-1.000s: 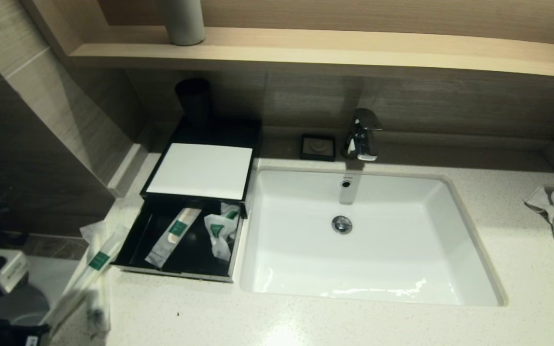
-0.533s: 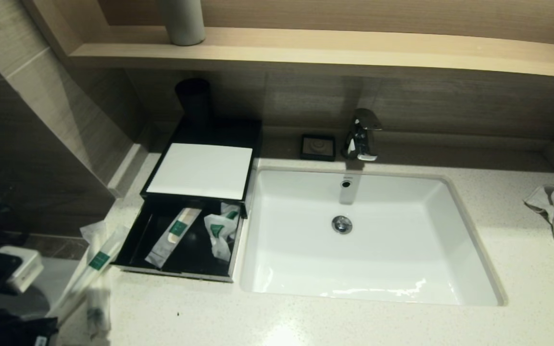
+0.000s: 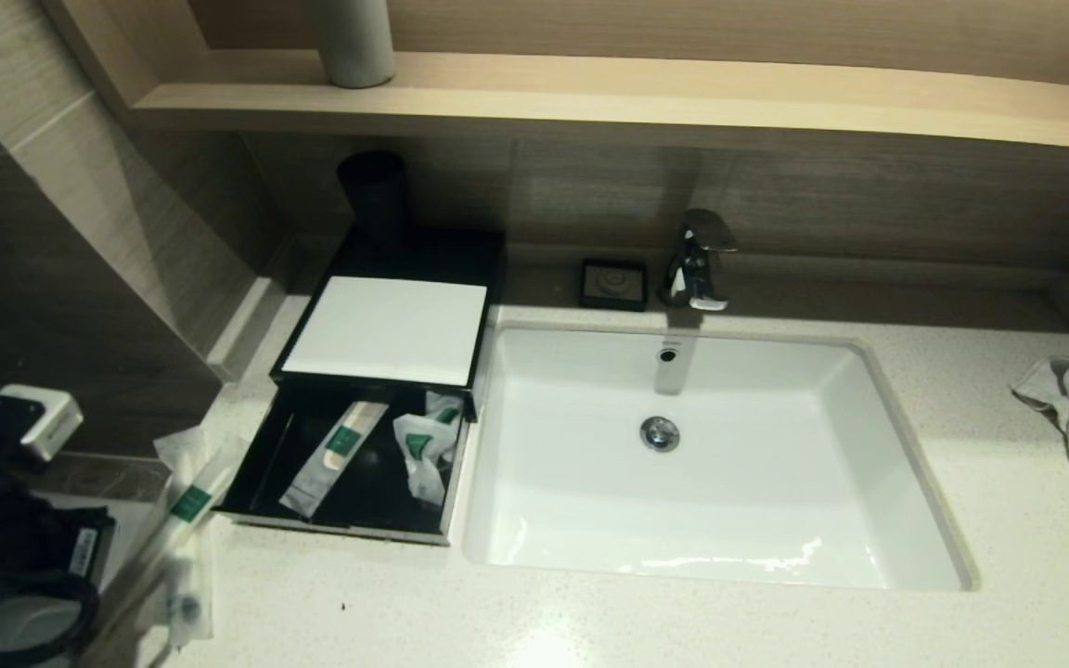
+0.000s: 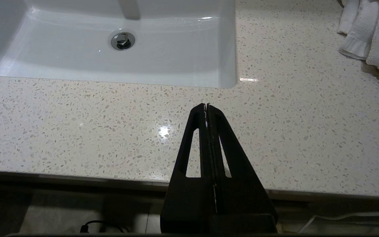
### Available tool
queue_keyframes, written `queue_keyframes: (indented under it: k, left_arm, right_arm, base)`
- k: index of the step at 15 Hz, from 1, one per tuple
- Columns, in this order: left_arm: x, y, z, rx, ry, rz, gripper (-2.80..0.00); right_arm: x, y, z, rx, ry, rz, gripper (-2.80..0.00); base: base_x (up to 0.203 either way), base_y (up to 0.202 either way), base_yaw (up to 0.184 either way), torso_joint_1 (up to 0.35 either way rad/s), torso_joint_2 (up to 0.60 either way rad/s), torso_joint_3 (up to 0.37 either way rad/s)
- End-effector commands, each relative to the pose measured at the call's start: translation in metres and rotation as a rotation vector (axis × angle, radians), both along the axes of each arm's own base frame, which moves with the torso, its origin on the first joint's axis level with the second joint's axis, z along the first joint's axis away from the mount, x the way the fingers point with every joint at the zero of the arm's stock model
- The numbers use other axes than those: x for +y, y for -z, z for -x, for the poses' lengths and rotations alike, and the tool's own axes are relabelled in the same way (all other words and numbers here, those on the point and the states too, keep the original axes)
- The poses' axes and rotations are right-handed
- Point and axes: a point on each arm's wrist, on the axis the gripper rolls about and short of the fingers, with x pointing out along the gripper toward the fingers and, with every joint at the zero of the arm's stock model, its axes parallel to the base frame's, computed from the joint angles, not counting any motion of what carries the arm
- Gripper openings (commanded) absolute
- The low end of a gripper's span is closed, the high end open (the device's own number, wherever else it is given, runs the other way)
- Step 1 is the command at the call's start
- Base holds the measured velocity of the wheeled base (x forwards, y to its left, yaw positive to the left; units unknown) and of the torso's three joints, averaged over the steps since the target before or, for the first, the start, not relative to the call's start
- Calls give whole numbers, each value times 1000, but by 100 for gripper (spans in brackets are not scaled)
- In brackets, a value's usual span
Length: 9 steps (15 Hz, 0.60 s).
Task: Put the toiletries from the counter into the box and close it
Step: Pick up the bathroom toiletry
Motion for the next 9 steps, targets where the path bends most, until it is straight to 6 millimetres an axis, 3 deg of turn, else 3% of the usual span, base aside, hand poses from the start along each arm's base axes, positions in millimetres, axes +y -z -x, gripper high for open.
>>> queue_keyframes:
  k: [1, 9]
  left_arm:
    - [10, -5, -4, -19, 21, 58, -280]
    - [39, -20, 5, 14, 79, 224, -280]
  right_arm:
    - [0, 0, 0, 0, 0, 1, -280]
    - [0, 0, 0, 0, 0, 1, -280]
  base:
    - [0, 0, 0, 0, 0, 0]
    - [0, 0, 0, 0, 0, 0]
